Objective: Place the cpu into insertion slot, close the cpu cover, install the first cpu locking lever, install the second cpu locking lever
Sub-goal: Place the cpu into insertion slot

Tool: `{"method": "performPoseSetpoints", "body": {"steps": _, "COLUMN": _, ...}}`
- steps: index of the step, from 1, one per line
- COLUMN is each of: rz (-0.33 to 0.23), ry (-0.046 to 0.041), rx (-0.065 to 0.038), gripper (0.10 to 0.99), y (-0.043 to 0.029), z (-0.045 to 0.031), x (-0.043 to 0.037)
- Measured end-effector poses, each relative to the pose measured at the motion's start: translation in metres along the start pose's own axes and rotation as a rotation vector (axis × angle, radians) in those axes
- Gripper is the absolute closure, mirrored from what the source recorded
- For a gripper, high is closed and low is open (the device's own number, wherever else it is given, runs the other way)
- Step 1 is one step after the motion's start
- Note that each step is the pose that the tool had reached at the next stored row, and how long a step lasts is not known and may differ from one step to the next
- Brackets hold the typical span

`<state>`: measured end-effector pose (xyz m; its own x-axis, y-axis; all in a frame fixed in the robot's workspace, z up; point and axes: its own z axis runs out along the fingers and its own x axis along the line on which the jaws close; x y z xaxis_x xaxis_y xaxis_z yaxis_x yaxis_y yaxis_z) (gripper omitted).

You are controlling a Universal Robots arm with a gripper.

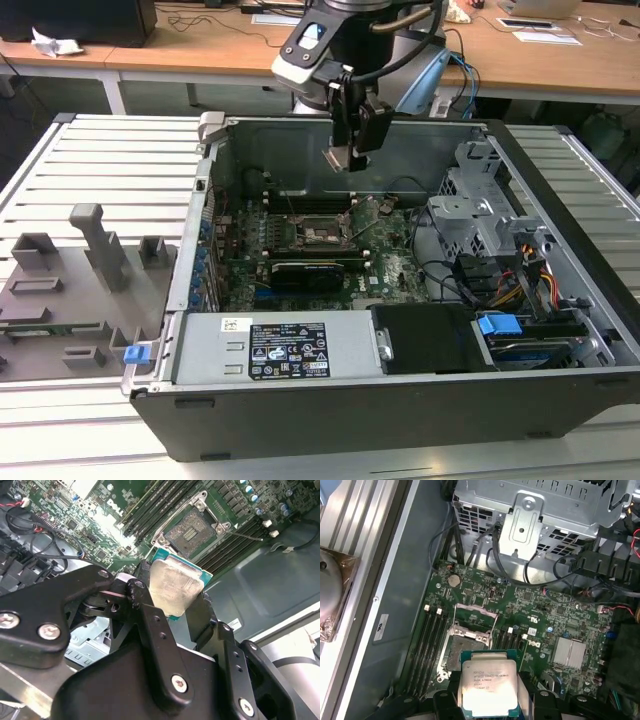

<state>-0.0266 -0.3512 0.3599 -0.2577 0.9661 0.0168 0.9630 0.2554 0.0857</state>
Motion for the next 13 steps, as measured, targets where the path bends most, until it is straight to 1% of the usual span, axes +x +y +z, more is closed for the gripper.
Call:
{"method": "performPoseSetpoints", "body": {"steps": 6, "rz": 0.031, "ry": -0.0027, "rx": -0.001, "gripper": 0.557, "y": 0.0000, "z": 0.0005, "x": 0.0000}}
{"method": "performPoseSetpoints", "body": {"steps": 13, "rz": 0.085, "ry": -0.0073, "rx": -0.001, "gripper": 0.557, "y": -0.0001, "z": 0.0015, "x": 0.0000}}
